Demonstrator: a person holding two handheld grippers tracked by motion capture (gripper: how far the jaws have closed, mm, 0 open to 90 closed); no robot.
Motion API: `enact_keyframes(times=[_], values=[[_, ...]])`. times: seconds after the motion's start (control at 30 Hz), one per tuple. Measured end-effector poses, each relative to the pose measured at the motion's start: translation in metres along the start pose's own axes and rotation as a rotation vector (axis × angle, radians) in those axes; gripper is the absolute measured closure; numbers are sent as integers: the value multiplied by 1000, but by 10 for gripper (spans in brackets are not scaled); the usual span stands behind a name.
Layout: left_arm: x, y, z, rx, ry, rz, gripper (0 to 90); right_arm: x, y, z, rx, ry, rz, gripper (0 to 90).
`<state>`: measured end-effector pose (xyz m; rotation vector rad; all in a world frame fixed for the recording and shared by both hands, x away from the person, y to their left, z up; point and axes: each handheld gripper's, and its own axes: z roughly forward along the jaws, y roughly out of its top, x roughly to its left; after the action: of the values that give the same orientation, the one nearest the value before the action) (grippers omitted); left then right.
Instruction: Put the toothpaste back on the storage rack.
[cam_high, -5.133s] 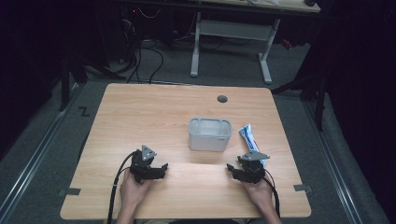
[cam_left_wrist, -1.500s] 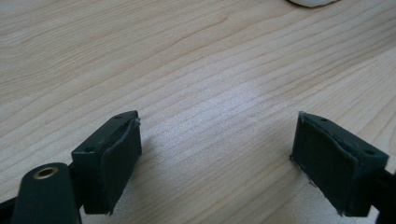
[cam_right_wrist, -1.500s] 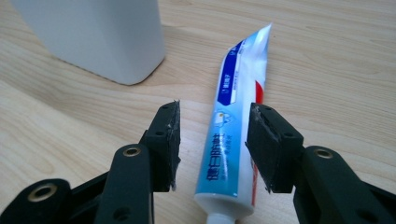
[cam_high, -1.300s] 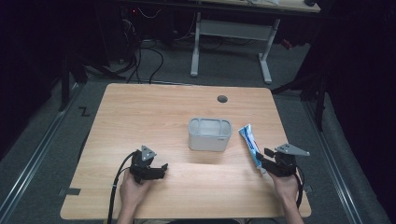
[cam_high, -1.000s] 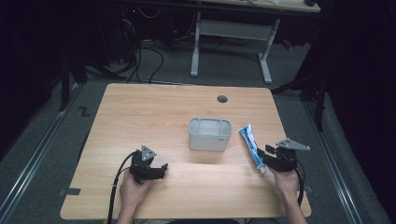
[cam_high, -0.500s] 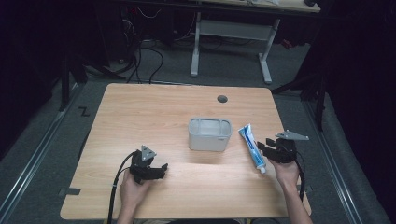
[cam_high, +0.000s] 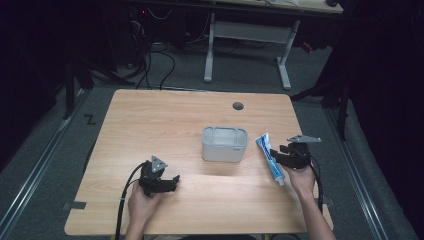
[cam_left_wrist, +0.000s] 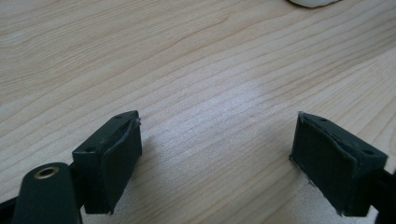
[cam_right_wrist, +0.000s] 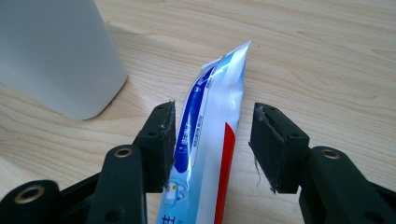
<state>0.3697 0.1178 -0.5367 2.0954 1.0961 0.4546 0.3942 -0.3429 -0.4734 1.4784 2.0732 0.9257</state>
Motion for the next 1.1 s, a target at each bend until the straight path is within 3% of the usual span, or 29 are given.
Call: enact_keyframes(times=[0.67,0.83,1.1], values=[[0,0,0,0,1,1,164,3,6,17,53,-3,-18,464],[0,0,0,0,2,1,164,14,12,26,82,-27,-72,461],[0,0,0,0,2,1,164,18,15,36,113,-51,-86,458]])
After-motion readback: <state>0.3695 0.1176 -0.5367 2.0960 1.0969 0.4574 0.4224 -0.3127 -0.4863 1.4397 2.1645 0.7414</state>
